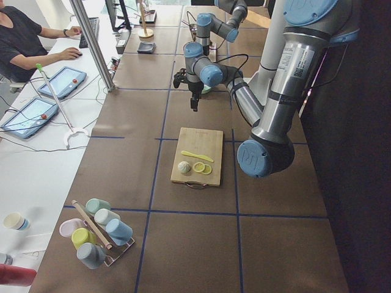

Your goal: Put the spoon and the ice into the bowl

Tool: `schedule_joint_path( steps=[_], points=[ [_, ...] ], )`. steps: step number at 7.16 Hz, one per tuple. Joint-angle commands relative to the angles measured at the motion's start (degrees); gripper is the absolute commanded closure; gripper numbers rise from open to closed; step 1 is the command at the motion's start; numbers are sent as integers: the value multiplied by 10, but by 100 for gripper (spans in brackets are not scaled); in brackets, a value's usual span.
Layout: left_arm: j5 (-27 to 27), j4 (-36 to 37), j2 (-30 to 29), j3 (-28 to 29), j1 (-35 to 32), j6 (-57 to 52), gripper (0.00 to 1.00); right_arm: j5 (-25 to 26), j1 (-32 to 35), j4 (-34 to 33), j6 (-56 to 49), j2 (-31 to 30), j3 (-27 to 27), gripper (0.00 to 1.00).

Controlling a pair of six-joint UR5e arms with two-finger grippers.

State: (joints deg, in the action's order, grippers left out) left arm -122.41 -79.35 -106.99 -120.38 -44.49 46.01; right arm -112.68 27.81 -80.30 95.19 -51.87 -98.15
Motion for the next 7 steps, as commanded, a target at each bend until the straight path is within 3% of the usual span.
schedule_joint_path(
  steps=[1,2,3,5,7],
  points=[
    [1,0,0,0,0,2,4,0,-6,23,1,-3,16,31],
    [1,0,0,0,0,3,4,0,-7,23,1,0,17,12],
    [1,0,-1,-1,0,4,4,0,-7,22,1,-1,16,2],
    [1,0,0,-1,-1,4,4,-6,7,20,-1,-7,3,2],
    [0,-1,16,-5,-15,-6,4,-60,78,9,-6,-108,-104,1]
  ],
)
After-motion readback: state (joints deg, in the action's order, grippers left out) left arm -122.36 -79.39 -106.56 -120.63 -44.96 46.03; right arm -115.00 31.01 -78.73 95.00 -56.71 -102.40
